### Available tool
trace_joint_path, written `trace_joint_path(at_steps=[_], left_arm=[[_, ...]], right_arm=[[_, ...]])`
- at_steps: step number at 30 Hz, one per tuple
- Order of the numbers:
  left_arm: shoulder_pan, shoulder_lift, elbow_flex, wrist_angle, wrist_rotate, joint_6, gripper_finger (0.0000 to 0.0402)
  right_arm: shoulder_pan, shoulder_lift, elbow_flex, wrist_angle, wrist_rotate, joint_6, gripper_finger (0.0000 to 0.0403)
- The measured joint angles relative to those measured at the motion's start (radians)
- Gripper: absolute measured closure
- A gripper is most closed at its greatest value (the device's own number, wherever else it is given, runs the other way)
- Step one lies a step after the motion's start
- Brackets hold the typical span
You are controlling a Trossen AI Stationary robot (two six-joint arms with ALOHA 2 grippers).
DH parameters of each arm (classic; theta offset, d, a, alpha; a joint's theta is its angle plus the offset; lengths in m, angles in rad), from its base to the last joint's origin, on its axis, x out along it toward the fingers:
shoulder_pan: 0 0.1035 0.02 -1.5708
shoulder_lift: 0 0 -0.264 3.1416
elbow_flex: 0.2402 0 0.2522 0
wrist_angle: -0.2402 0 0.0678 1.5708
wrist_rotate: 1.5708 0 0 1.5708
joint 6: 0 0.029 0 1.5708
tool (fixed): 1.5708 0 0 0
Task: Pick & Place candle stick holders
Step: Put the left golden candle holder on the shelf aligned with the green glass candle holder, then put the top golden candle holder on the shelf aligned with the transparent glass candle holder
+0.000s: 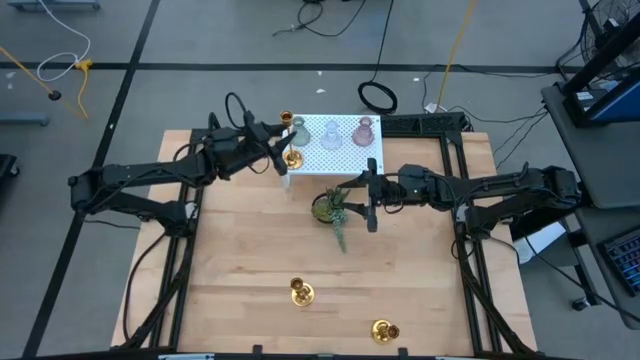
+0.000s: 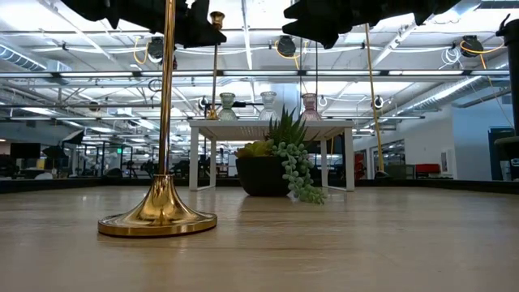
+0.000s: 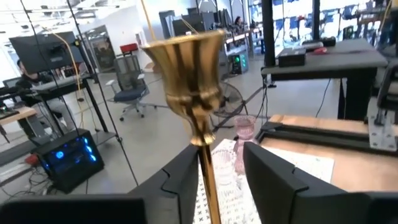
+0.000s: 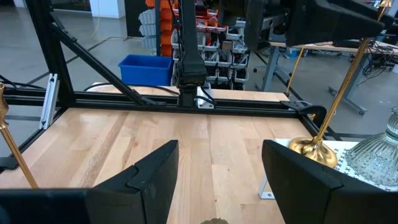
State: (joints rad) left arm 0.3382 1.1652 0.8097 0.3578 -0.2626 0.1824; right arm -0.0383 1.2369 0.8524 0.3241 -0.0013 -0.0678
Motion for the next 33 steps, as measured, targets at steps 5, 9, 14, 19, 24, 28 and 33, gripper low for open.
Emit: trace_joint_path(at_steps=[5,9,14,19,24,28,33], left_arm=[[0.000,0.000,0.000,-0.062,0.000,-0.001,0.0228],[0.000,-0.008,0.000,-0.149,-0.005,-0.001,0.0200],[0.001,-0.041,-0.001,-0.231,-0.013,-0.002,0.0181],[0.001,-0.067,-0.001,-0.250,-0.109,-0.003,0.0170],[-0.002,-0.116,-0.001,-0.347,-0.149,-0.037,0.0169],[-0.023,-0.172,-0.001,-0.402,-0.149,-0.101,0.0169],[-0.051,-0.246,-0.001,-0.402,-0.148,-0.092,0.0169]], right_arm=[[0.000,0.000,0.000,0.000,0.000,0.000,0.0177],[0.000,0.000,0.000,-0.001,0.000,0.003,0.0177],[-0.001,0.000,0.000,-0.006,0.000,0.003,0.0177],[-0.007,0.000,0.000,-0.007,0.003,0.003,0.0177],[-0.006,0.000,0.000,-0.008,0.036,0.004,0.0188],[-0.009,0.030,0.002,0.019,0.187,0.047,0.0233],[-0.021,0.140,0.002,0.156,0.280,0.011,0.0333]])
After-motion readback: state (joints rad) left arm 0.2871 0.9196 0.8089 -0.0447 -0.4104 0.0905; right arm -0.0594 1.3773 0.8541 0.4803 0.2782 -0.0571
